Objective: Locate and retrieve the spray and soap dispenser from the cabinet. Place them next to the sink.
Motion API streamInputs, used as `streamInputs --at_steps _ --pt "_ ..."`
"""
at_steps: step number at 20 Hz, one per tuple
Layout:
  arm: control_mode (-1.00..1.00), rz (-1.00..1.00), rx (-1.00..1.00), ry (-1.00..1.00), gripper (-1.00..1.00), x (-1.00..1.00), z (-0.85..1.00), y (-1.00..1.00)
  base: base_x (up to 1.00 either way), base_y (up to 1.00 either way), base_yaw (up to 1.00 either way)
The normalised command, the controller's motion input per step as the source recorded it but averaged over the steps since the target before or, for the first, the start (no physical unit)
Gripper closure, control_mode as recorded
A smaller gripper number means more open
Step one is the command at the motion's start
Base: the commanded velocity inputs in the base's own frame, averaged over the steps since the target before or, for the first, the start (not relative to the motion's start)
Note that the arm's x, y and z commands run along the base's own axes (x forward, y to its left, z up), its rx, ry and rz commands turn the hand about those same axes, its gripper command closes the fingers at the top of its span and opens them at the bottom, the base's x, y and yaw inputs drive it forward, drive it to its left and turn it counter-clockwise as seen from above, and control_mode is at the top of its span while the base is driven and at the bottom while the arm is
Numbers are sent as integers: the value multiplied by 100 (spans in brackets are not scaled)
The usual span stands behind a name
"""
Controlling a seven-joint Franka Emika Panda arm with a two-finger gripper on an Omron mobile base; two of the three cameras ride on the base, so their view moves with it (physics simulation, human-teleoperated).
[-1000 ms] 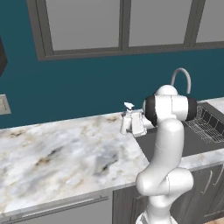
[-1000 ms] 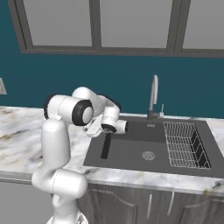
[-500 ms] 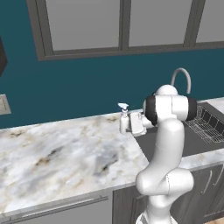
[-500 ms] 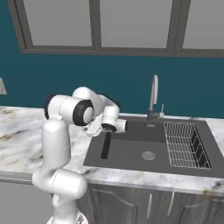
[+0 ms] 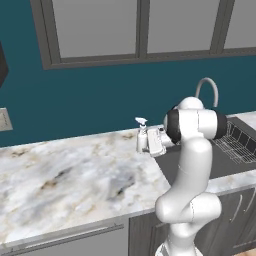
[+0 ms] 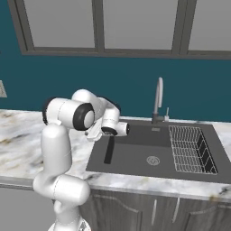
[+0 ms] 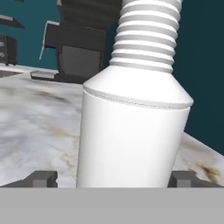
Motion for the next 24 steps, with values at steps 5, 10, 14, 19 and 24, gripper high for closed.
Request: streamInputs --at_steps 5,10,14,19,24 --pt "-100 -2 -2 3 -100 -2 1 -6 0 0 0" --pt "-100 -6 -3 6 -100 0 7 -14 0 0 0" --pt "-100 -5 -6 6 -100 -9 8 -10 0 0 0" --pt "-100 -9 -6 2 -100 -32 11 -6 0 0 0" --pt "-100 -13 -6 11 -100 -36 15 -12 0 0 0"
